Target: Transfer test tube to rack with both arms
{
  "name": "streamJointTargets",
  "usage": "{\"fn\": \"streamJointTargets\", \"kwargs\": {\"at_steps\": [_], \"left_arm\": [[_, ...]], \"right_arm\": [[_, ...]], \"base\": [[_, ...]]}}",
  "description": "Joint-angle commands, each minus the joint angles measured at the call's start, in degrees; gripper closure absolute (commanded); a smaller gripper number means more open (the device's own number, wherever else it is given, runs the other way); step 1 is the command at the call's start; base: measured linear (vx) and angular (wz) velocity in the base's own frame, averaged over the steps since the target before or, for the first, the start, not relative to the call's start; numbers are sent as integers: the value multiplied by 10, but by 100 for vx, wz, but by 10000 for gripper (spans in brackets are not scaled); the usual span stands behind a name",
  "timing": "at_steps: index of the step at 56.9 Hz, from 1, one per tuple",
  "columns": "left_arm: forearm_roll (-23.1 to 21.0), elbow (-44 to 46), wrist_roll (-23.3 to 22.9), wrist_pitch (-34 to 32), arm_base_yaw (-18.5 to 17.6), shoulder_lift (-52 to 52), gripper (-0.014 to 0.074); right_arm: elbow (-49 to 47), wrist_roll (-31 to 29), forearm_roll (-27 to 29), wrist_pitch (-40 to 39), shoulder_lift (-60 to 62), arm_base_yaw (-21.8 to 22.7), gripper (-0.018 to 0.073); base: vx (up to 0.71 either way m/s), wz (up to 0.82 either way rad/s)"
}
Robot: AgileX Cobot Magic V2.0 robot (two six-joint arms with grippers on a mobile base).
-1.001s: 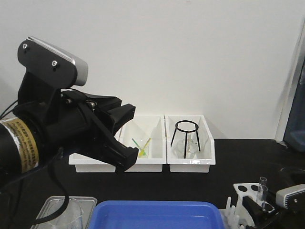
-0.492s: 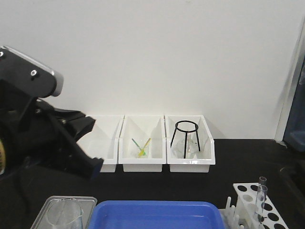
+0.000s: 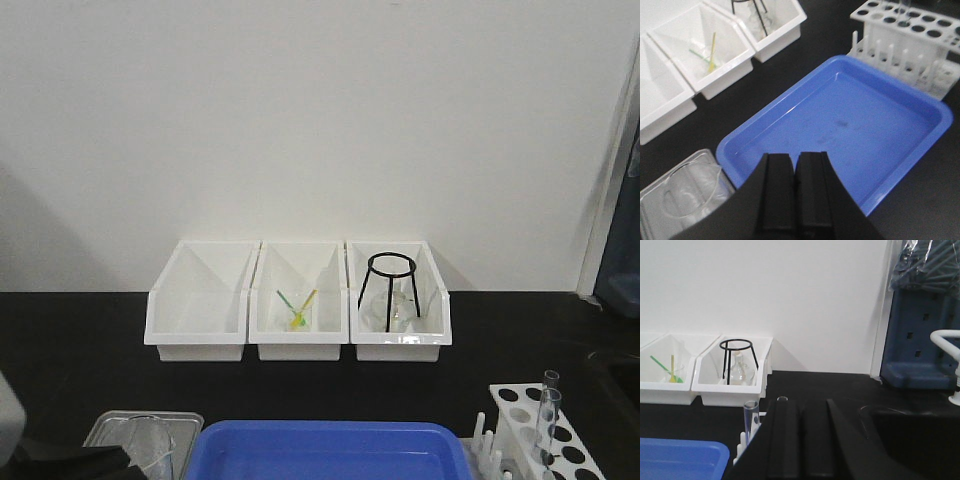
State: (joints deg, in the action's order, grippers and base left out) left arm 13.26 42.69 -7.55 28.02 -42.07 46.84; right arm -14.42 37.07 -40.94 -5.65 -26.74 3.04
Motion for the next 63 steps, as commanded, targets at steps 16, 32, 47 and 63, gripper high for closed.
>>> {"fn": "streamJointTargets", "kwargs": {"at_steps": [16,32,47,63], "left_arm": [[-41,9,8,-85,0,-44,604],[-41,9,8,-85,0,-44,603],[2,-16,12,-88,48,-89,603],[-4,-220,-59,-120,260,-317,603]], "right_arm": [[-8,-1,-4,-28,-1,2,566],[-8,-1,-4,-28,-1,2,566],[-8,-1,-4,-28,-1,2,566],[-8,-1,-4,-25,-1,2,566]], "base": [[0,0],[0,0],[0,0],[0,0]]}}
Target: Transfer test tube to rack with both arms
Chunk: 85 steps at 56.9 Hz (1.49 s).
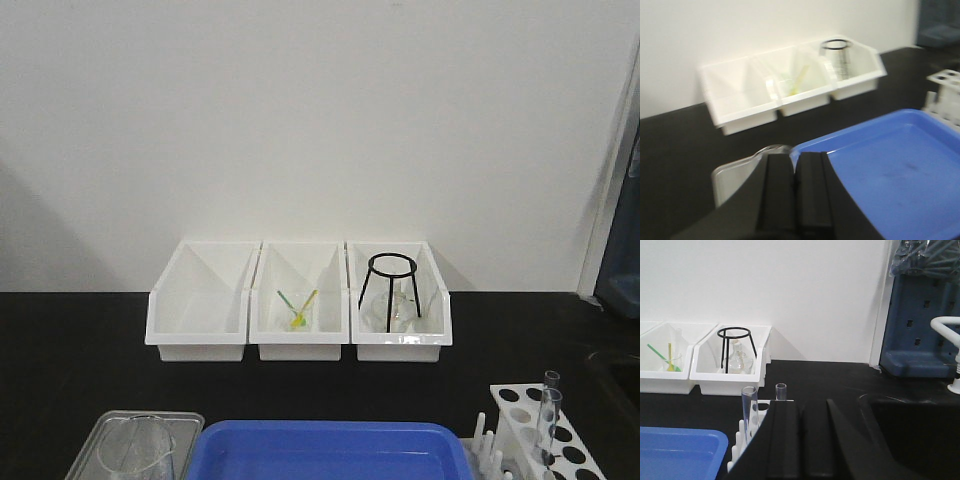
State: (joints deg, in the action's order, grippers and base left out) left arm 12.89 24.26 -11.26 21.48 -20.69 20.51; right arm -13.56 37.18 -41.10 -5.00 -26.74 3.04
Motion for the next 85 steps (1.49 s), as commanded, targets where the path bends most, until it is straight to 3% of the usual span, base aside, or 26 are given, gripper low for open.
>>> {"fn": "streamJointTargets", "kwargs": {"at_steps": [1,6,14,21,24,85], "left_arm": [[-3,-51,-25,-55,57,-71,603],[-23,-109,-26,-55,90,-138,603],[-42,-188,-26,-71,99,-205,603],[-52,-249,-26,-156,100,-219,603],[-53,-243,-25,-131,99,-220,603],[-52,-244,-24,-135,99,-220,603]], "right_arm": [[-16,-2,-3,-31,-1,2,566],[-16,-2,-3,-31,-1,2,566],[-16,-2,-3,-31,-1,2,566],[-16,-2,-3,-30,-2,2,566],[-16,-2,-3,-30,-2,2,566],[-16,-2,-3,-30,-2,0,566]], "base": [[0,0],[0,0],[0,0],[0,0],[0,0],[0,0]]}}
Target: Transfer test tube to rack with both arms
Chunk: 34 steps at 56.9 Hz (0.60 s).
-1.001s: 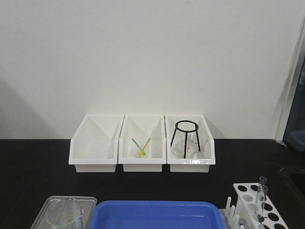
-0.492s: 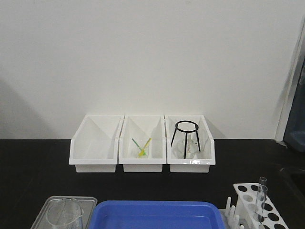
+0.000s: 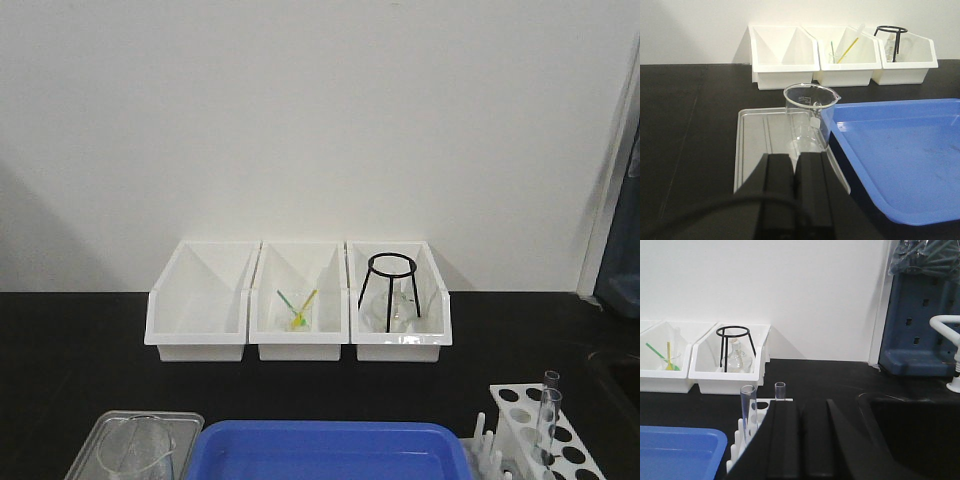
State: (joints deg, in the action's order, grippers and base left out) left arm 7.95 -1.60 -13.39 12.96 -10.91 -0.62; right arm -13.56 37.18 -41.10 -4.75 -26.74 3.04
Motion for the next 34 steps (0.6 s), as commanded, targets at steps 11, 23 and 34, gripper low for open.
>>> {"fn": "streamJointTargets", "kwargs": {"at_steps": [11,23,34], "left_arm": [[-3,15,-3,-50,1,-9,603],[-3,15,-3,-50,1,-9,603],[-3,15,-3,-50,1,-9,603]], "right_arm": [[-16,-2,1,-32,-2,0,566],[-8,-156,185,-12,31,-26,566],[86,-426,394,-21,118,-25,566]], "base": [[0,0],[0,0],[0,0]]}}
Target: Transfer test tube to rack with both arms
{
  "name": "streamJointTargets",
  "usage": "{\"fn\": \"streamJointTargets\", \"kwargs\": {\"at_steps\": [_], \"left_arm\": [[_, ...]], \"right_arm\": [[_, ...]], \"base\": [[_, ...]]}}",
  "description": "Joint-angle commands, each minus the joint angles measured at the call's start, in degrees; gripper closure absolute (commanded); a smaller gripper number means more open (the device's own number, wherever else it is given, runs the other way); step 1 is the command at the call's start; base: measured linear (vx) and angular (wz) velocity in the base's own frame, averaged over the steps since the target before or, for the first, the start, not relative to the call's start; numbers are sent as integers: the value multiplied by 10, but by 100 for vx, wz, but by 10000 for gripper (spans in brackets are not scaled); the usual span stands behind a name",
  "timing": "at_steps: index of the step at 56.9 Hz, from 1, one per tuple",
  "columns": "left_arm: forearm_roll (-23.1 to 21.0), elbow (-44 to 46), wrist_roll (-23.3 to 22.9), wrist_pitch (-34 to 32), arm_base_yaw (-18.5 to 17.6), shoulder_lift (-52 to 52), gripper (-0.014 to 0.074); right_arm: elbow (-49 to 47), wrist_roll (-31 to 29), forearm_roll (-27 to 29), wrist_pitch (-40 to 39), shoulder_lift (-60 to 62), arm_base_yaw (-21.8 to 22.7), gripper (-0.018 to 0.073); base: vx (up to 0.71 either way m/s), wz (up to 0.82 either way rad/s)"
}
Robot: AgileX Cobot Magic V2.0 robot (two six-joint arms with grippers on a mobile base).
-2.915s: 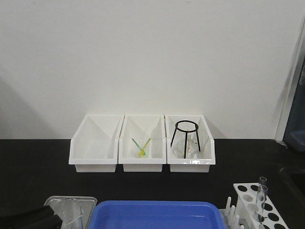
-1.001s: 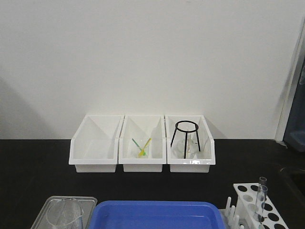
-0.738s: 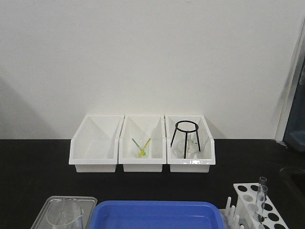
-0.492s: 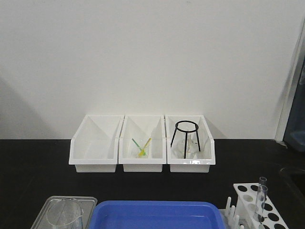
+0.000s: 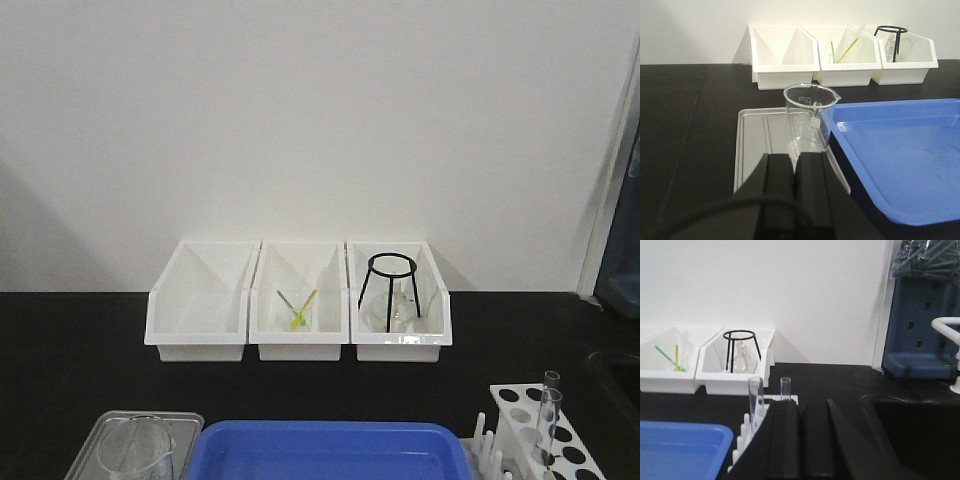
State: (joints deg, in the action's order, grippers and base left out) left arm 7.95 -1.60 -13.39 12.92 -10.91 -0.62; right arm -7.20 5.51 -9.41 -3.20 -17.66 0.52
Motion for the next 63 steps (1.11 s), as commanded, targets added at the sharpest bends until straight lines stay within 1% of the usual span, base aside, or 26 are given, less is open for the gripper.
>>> {"fn": "streamJointTargets", "kwargs": {"at_steps": [1,4,6,8,11,13,16,20,63], "left_arm": [[-3,15,-3,-50,1,-9,603],[-3,15,-3,-50,1,-9,603],[-3,15,-3,-50,1,-9,603],[-3,15,-3,-50,1,-9,603],[-3,15,-3,-50,1,-9,603],[-3,15,-3,-50,1,-9,603],[-3,15,-3,-50,1,-9,603],[-3,15,-3,-50,1,-9,603],[-3,15,-3,-50,1,-9,603]], "right_arm": [[31,-118,87,-37,38,0,566],[65,-140,110,-37,67,0,566],[86,-142,112,-36,89,0,566],[103,-142,110,-35,112,0,566],[99,-136,103,19,149,0,566],[98,-135,94,37,171,0,566],[100,-133,84,43,192,0,566],[100,-133,74,32,186,-1,566],[100,-133,73,29,188,-1,566]], "base": [[0,0],[0,0],[0,0],[0,0],[0,0],[0,0],[0,0],[0,0],[0,0]]}}
